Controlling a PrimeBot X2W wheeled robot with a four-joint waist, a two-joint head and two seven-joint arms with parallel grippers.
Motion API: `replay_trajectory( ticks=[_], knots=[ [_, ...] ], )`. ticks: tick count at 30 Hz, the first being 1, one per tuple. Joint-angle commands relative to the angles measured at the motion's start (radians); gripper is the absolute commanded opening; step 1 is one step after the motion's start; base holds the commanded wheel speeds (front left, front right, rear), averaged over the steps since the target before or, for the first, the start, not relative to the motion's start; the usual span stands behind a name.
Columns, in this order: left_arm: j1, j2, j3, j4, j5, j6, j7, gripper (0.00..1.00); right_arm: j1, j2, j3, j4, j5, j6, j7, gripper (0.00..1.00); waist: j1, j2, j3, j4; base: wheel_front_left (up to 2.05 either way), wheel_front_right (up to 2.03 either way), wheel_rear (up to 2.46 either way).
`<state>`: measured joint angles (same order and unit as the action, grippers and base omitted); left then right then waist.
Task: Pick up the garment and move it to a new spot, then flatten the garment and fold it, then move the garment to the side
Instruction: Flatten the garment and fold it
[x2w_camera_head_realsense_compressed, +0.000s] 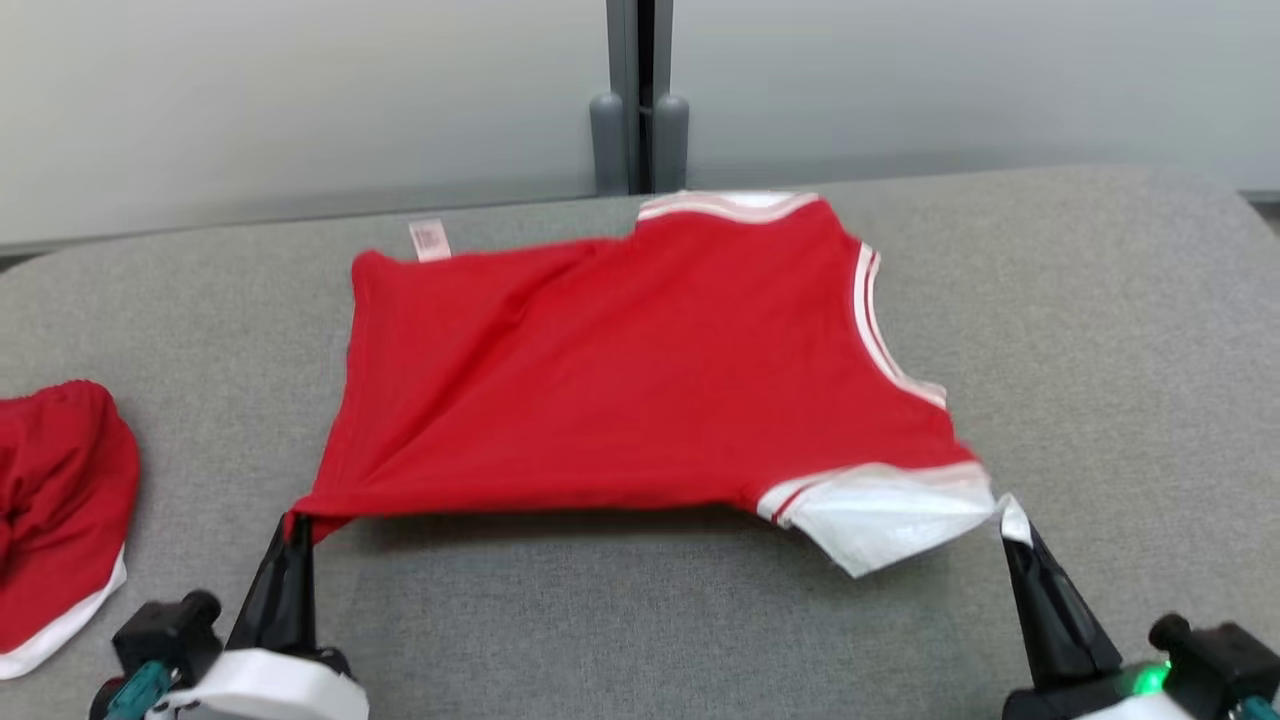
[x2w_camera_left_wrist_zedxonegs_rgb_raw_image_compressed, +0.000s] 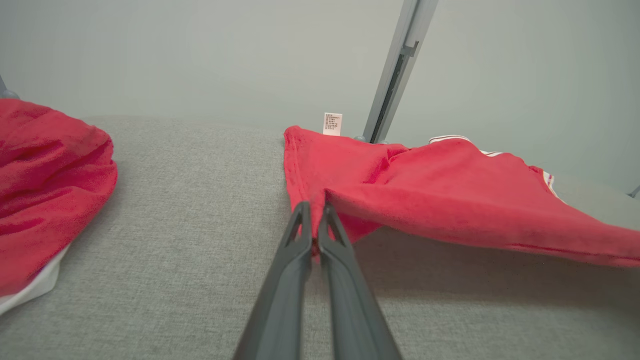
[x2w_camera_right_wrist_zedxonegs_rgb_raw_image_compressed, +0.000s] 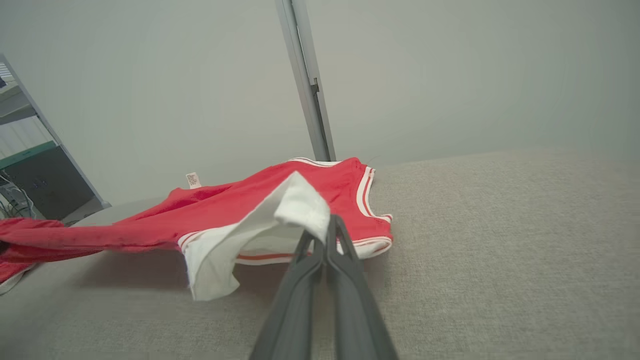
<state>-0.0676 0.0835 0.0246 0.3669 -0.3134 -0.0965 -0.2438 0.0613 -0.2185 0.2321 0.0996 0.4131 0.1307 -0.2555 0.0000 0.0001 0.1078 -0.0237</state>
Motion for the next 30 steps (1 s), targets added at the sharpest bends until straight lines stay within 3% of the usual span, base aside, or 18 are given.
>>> replay_trajectory(
  ticks=[1, 10, 17, 21, 30],
  knots=[
    [0.021, 0.012, 0.008, -0.028, 0.003, 0.010, 0.004, 0.00, 0.018, 0.003, -0.008, -0.023, 0.000, 0.000, 0.008, 0.00, 0.0000, -0.0001, -0.033, -0.001, 0.00, 0.00, 0.00],
    [0.266, 0.037, 0.028, -0.377, 0.008, 0.084, 0.163, 0.00, 0.265, 0.033, -0.084, -0.280, -0.079, 0.000, 0.163, 0.00, 0.0000, -0.0001, -0.116, -0.003, 0.00, 0.00, 0.00],
    [0.352, 0.032, 0.029, -0.502, 0.004, 0.125, 0.242, 0.00, 0.329, 0.034, -0.098, -0.362, -0.081, 0.000, 0.228, 0.00, 0.0000, -0.0001, -0.125, -0.010, 0.00, 0.00, 0.00],
    [0.255, 0.049, -0.031, -0.435, -0.015, 0.090, 0.355, 0.00, 0.217, 0.012, -0.096, -0.276, -0.054, 0.000, 0.230, 0.00, 0.0000, -0.0001, -0.036, 0.003, 0.00, 0.00, 0.00],
    [0.044, 0.084, -0.052, -0.284, -0.043, 0.042, 0.405, 0.00, -0.117, -0.045, -0.042, -0.024, 0.004, 0.000, 0.167, 0.00, 0.0000, -0.0001, 0.111, 0.002, 0.00, 0.00, 0.00]
  ],
)
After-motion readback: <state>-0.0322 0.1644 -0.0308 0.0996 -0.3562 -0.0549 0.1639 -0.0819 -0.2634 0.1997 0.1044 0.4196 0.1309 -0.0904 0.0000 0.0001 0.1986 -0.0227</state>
